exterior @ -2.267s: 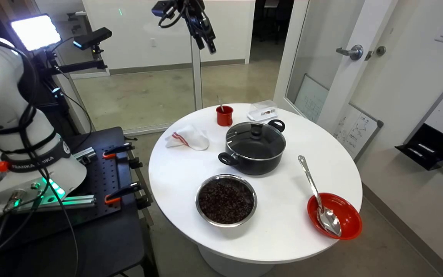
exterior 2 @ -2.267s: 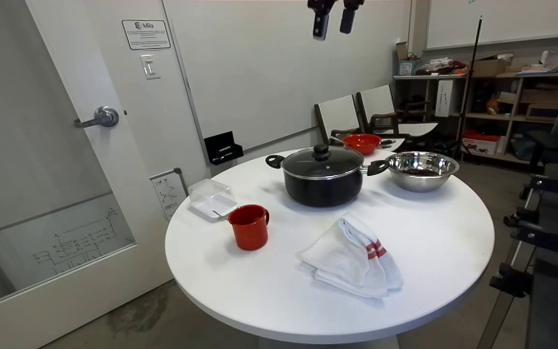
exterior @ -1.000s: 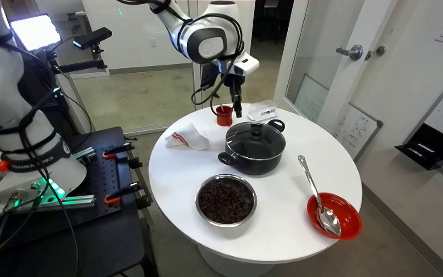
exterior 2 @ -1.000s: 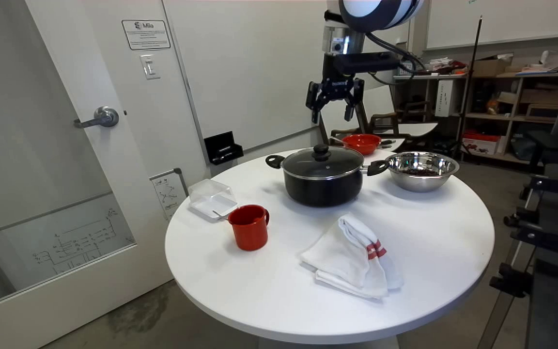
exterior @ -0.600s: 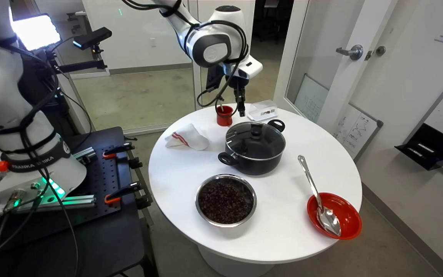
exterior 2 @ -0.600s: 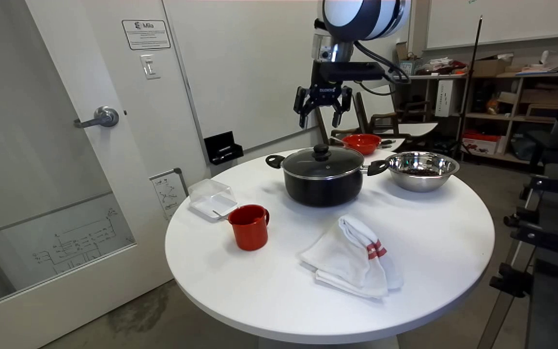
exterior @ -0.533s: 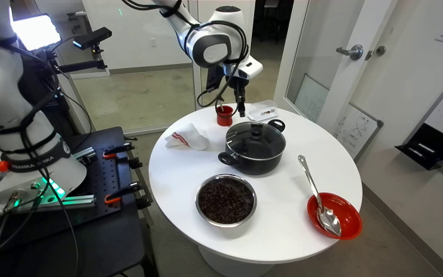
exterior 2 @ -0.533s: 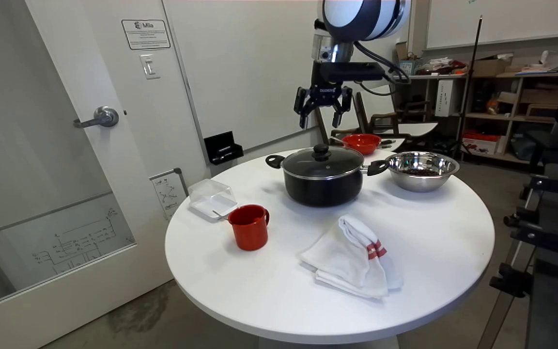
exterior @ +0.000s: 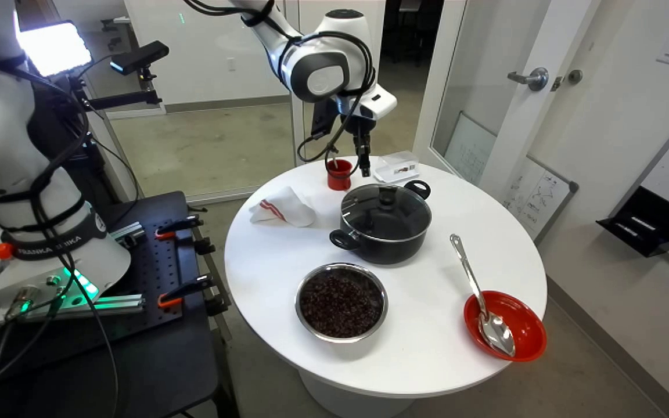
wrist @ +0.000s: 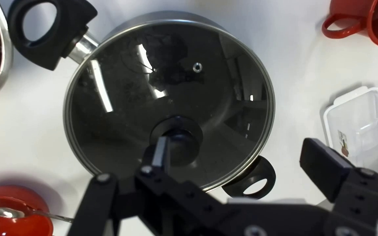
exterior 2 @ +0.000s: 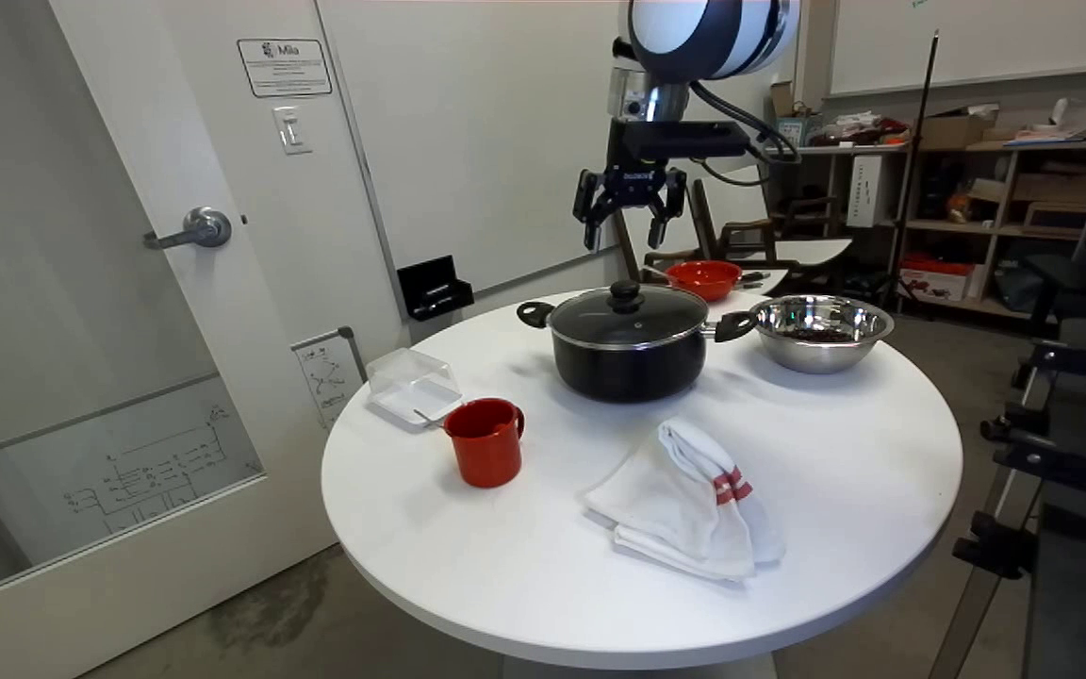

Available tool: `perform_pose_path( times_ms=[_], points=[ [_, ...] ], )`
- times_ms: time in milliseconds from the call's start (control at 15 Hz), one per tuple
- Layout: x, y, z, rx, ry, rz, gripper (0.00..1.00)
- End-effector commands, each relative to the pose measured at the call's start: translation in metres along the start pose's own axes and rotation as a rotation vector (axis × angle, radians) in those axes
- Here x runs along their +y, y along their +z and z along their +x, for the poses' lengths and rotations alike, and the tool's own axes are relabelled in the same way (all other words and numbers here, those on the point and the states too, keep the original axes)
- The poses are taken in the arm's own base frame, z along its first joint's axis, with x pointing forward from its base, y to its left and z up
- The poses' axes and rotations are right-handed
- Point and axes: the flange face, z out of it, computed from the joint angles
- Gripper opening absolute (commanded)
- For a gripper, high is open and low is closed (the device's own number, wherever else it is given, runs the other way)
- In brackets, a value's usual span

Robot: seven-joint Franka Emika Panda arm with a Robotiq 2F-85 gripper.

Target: Remove the lid from the pot

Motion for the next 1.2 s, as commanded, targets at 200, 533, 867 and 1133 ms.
perform_pose_path(
  times_ms=[200, 533, 867, 1133],
  points=[
    [0.003, 0.02, 0.03, 0.041, 0.075, -0.048, 1.0],
    [0.007, 0.048, 0.061, -0.031, 0.177, -0.107, 1.0],
    [0.01, 0.068, 0.081, -0.135, 0.266, -0.169, 1.0],
    [0.011, 0.082, 0.094, -0.168, 0.322, -0.18, 1.0]
  ],
)
